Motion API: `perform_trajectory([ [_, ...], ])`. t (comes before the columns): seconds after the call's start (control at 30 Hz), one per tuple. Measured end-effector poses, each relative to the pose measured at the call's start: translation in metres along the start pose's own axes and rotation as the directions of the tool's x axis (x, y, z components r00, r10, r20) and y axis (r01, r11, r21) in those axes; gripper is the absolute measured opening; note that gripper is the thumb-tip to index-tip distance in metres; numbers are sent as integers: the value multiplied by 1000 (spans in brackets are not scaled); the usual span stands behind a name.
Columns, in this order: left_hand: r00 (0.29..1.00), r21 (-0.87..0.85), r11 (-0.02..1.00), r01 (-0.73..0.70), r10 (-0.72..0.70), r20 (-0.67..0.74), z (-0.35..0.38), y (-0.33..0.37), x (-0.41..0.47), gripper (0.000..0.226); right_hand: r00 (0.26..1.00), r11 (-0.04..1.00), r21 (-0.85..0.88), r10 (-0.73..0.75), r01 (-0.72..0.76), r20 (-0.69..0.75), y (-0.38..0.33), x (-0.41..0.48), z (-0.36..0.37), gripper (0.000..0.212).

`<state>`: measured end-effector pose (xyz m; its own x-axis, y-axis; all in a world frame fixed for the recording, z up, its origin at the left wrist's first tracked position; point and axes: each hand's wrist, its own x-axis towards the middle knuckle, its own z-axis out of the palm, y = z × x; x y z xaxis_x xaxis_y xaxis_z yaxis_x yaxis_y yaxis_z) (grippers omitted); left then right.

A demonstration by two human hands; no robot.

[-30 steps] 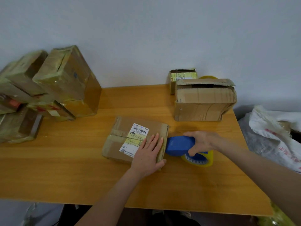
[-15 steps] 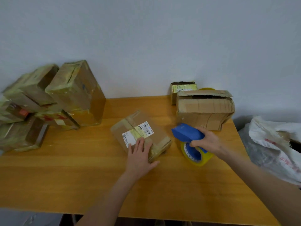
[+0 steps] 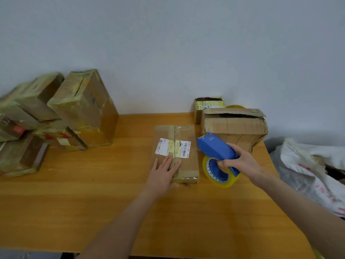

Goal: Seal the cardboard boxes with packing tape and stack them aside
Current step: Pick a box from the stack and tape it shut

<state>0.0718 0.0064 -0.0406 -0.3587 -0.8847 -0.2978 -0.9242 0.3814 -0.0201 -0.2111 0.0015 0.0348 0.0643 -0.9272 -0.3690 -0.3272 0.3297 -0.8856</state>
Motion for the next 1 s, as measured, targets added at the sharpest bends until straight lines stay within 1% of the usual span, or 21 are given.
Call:
perform_trajectory([
  [0.07,1000,-35,999,19,-20,-18,4,2,-1,78,1000,1000,11,11,-11,19,-1,1,-2,57],
  [0.13,1000,-36,999,-1,0,-25,4,3,-1,76,999,1000,3,15,-15,38,-3,0,-3,56],
  [0.23,999,-21,999,-40,40,-1,0,-1,-2,78,998,999,-44,12,-10,66,-11,0,-3,62],
  [0.27,998,-56,997,-58,59,20,-2,-3,-2,80,997,998,-58,19,-15,74,-14,0,-3,65],
  [0.3,997,-144,987,-65,68,21,-6,-4,-3,81,996,997,-74,25,-19,83,-18,-1,-4,66],
  [0.33,999,-319,947,-39,37,-12,-14,-4,-5,79,995,996,-91,24,-15,97,-22,-2,-4,64],
  [0.37,996,-543,840,16,-58,-62,-23,-4,-7,73,993,994,-109,14,-1,119,-27,-4,-5,62],
  [0.4,975,-742,667,76,-204,-83,-32,-4,-7,66,989,992,-125,-2,21,148,-32,-5,-5,60],
  [0.43,944,-884,450,129,-328,-29,-43,-3,-8,61,984,989,-141,-18,44,178,-37,-7,-5,60],
  [0.47,923,-962,204,183,-373,96,-53,-3,-8,60,979,986,-155,-35,67,203,-42,-8,-4,61],
  [0.5,913,-971,-29,239,-335,235,-60,-2,-9,62,974,981,-173,-47,87,223,-46,-9,-3,63],
  [0.53,905,-938,-195,288,-264,333,-64,-1,-10,66,968,975,-194,-59,108,243,-49,-10,-1,63],
  [0.57,901,-903,-289,319,-202,384,-68,-2,-13,69,962,967,-220,-69,129,263,-53,-11,1,63],
  [0.6,902,-883,-330,335,-159,402,-71,-3,-16,70,955,957,-245,-80,153,286,-56,-12,4,61],
  [0.67,910,-880,-342,328,-135,392,-71,-4,-19,57,938,936,-287,-103,203,330,-60,-14,9,57],
  [0.77,912,-908,-330,258,-226,341,-72,-1,-24,23,922,898,-363,-104,248,373,-59,-15,15,60],
  [0.8,905,-920,-311,238,-274,326,-72,-1,-25,16,919,882,-394,-100,259,381,-58,-15,18,62],
  [0.83,896,-934,-278,222,-319,308,-71,-2,-25,14,918,857,-435,-101,276,384,-58,-16,21,65],
  [0.93,884,-967,-157,199,-398,247,-68,-2,-27,19,918,742,-574,-141,346,371,-53,-17,29,82],
  [1.0,879,-977,-80,198,-426,213,-67,-1,-29,23,913,688,-621,-164,377,372,-52,-18,33,84],
])
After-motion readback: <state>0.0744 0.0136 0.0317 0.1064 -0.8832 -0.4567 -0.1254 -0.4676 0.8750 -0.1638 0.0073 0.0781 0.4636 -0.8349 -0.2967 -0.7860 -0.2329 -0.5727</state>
